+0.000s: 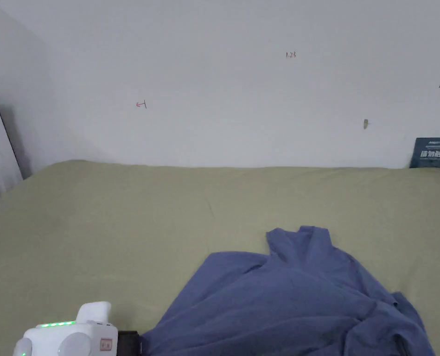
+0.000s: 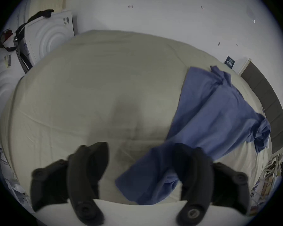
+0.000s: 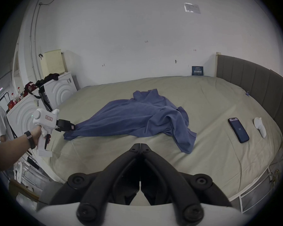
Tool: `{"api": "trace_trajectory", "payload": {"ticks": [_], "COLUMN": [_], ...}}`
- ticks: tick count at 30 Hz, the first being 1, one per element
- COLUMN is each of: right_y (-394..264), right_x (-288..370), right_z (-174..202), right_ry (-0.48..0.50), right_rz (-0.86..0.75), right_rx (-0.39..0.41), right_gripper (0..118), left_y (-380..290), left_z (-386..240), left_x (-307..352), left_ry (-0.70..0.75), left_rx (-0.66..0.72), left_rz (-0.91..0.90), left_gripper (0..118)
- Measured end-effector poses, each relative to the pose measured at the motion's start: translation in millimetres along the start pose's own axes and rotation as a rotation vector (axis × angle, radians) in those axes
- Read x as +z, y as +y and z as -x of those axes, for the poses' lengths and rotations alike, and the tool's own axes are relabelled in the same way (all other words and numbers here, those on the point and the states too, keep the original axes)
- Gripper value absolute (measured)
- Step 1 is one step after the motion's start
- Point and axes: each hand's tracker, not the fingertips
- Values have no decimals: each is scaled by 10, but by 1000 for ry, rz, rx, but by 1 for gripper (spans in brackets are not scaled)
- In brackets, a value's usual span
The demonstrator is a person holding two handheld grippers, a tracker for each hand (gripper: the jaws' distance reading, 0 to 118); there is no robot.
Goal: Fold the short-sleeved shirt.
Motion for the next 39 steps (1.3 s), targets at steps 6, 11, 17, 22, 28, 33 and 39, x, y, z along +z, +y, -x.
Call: {"api": "trace_trajectory", "payload": {"ticks": [6, 11, 17, 22, 28, 33, 39], "right_y": [38, 169, 930, 1824, 2390, 2349, 1983], "right_x": [-147, -214, -765, -2094, -3872, -4762, -5237], "right_z": [96, 100, -162, -583, -1213, -1176, -1105], "right_ry": [31, 72, 108, 191, 262, 259, 230], "right_rz": [14, -3, -65, 77, 387, 436, 515], "right_rx": [24, 14, 58, 184, 108, 311, 423], "right_gripper": [1, 1, 1, 3, 109, 109, 104], "left_y": [-236, -244, -252, -271, -306, -288, -287], "left_z": [-93, -193, -198, -235, -299, -310, -335], "left_x": [119, 302, 363, 302, 186, 129, 140], "left_ry": [-69, -80, -116, -121, -130, -145, -152], "left_rx": [-49, -65, -101, -140, -180, -177, -182], "left_rz": [-107, -127, -146, -143, -94, -79, -82], "left_gripper": [1, 1, 1, 1, 1, 1, 1]}}
